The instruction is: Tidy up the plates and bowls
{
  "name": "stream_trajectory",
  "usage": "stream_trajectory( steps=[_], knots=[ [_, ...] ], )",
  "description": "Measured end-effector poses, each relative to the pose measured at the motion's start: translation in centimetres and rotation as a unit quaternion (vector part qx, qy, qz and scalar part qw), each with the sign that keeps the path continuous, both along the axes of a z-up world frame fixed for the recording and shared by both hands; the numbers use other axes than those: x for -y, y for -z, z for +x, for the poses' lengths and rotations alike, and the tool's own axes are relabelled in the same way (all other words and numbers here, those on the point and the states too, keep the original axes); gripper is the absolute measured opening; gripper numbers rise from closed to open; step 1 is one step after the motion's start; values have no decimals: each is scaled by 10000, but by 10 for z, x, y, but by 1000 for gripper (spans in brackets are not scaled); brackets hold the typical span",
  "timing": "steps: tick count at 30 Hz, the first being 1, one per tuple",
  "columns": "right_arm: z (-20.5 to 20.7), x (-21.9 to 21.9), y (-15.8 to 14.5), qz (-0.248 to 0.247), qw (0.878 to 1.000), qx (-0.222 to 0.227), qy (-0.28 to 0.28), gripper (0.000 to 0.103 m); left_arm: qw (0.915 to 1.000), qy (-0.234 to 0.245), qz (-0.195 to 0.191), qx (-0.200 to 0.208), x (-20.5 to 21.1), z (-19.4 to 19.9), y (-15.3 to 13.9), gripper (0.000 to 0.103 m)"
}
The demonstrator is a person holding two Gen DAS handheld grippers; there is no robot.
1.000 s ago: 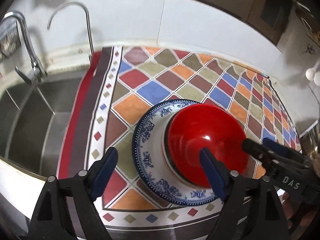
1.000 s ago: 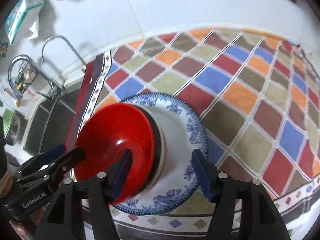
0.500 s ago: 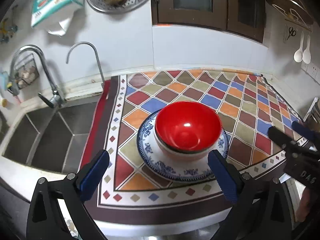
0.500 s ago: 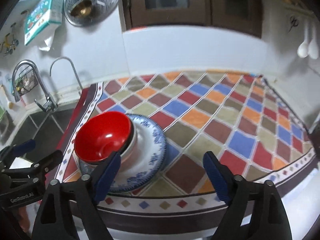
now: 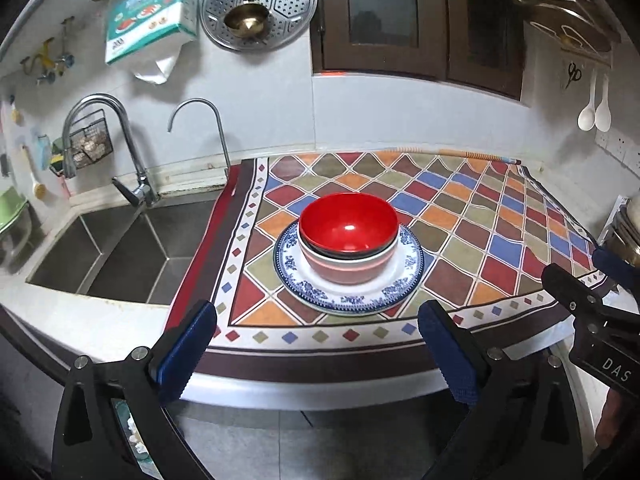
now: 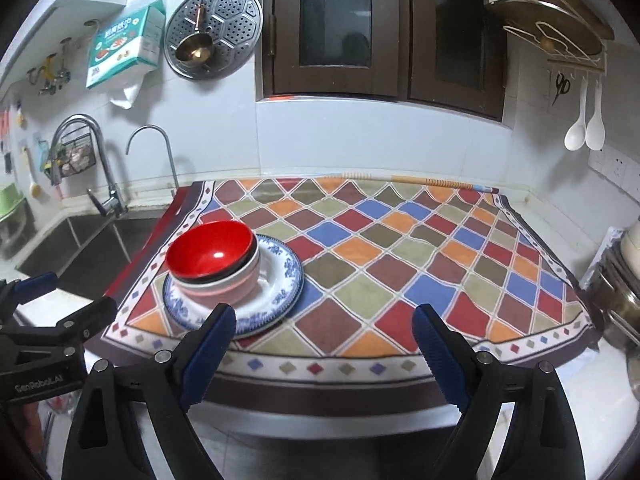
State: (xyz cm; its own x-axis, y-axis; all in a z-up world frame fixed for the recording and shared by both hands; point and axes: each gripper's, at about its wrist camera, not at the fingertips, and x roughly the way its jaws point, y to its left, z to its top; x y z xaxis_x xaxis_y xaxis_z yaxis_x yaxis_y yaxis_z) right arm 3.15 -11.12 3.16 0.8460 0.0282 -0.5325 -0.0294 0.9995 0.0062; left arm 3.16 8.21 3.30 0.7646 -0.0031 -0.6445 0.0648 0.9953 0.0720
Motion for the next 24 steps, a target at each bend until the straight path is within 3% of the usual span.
stream_trajectory(
  steps=[24],
  knots=[
    [-79, 29, -7, 55, 9997, 194, -128, 90, 9999, -77, -38, 122, 18, -69, -12, 103]
  ],
)
